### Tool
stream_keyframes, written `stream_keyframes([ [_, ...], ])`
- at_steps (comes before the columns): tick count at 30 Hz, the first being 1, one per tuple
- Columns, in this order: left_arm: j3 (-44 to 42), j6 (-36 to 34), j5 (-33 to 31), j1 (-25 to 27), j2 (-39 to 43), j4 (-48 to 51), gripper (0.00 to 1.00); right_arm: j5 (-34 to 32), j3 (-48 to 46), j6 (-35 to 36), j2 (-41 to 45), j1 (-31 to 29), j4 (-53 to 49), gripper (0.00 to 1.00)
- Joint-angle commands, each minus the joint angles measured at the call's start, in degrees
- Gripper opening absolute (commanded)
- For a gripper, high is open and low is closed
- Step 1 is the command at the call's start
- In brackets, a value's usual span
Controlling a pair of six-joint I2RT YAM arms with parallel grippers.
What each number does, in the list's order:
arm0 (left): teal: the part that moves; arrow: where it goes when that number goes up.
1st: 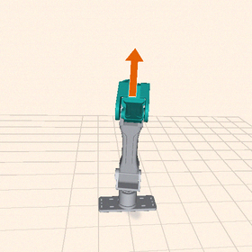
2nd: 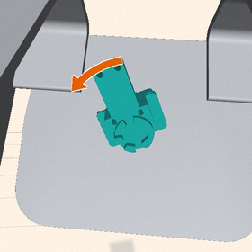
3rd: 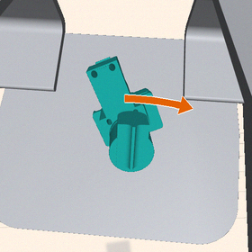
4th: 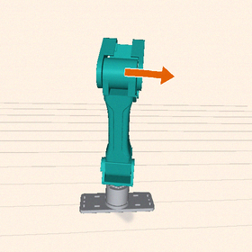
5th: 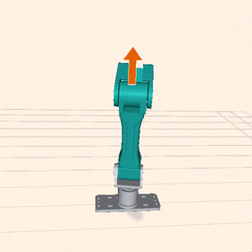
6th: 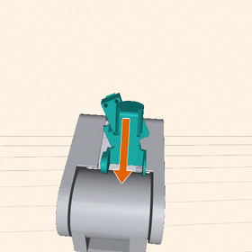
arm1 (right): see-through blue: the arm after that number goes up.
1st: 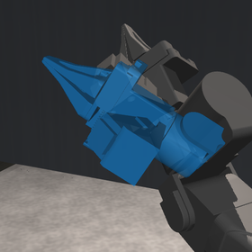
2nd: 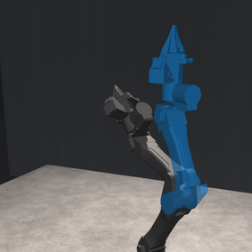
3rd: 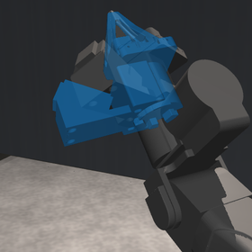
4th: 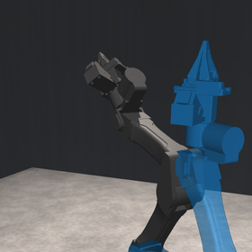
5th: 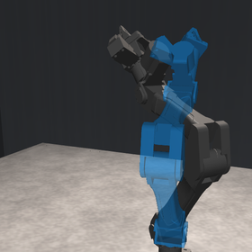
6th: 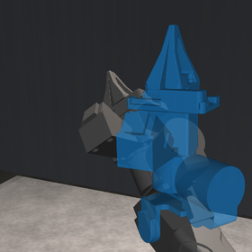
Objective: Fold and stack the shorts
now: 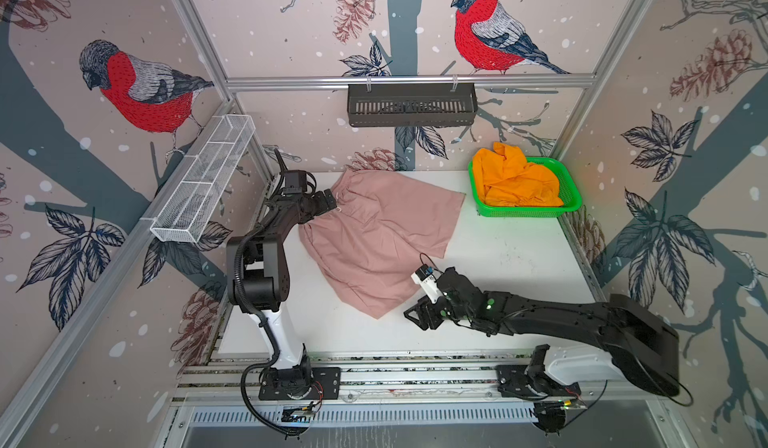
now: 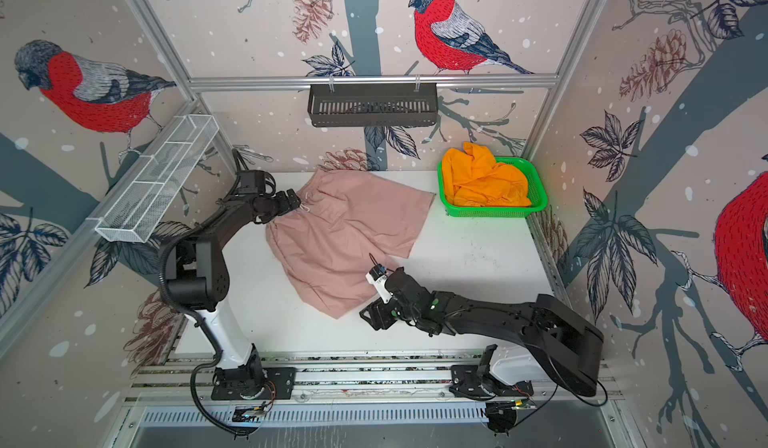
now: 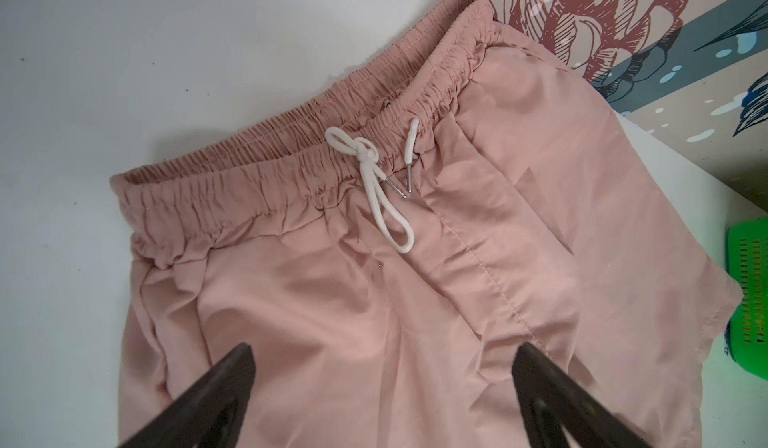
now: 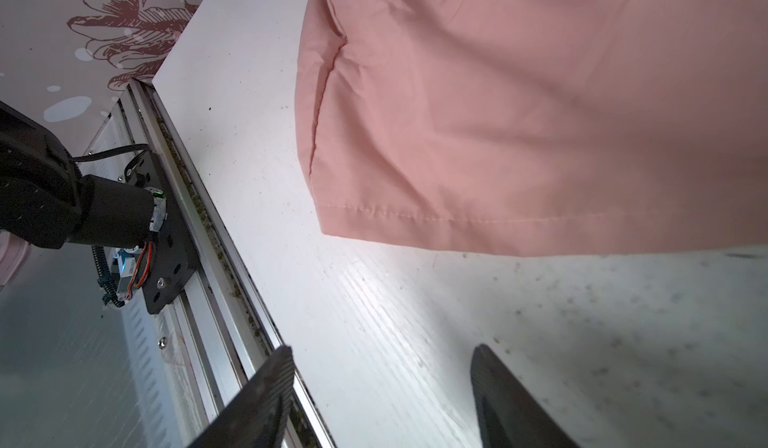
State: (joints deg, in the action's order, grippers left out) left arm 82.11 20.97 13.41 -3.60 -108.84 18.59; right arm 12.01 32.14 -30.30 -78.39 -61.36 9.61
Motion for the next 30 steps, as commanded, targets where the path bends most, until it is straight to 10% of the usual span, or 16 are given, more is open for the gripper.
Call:
stream_keyframes([
  [1,1.4,-1.2,-1.1,-0.2,-1.3,0.5,0.97,0.0,2.1,-5.6,-5.5,-2.3,8.7,0.70],
  [13,-0.6,-2.0,-0.7,-1.9,-1.4,-0.8,0.97,5.0,14.4,-6.7,-24.7,-4.8,8.0,0.66],
  [20,-6.3,-1.0,-0.7,-1.9,2.7,-2.3,0.97,6.0,14.3,-8.2,-25.3,-0.9,8.3,0.44],
  [25,-10.1,0.2,1.6,-1.9,6.7,-4.0,0.97,5.8,15.5,-6.8,-25.3,0.6,6.5,0.05],
  [30,-10.8,0.1,3.7,-1.7,9.7,-2.6,0.97,2.6,11.9,-5.4,-20.3,-0.5,-4.4,0.00],
])
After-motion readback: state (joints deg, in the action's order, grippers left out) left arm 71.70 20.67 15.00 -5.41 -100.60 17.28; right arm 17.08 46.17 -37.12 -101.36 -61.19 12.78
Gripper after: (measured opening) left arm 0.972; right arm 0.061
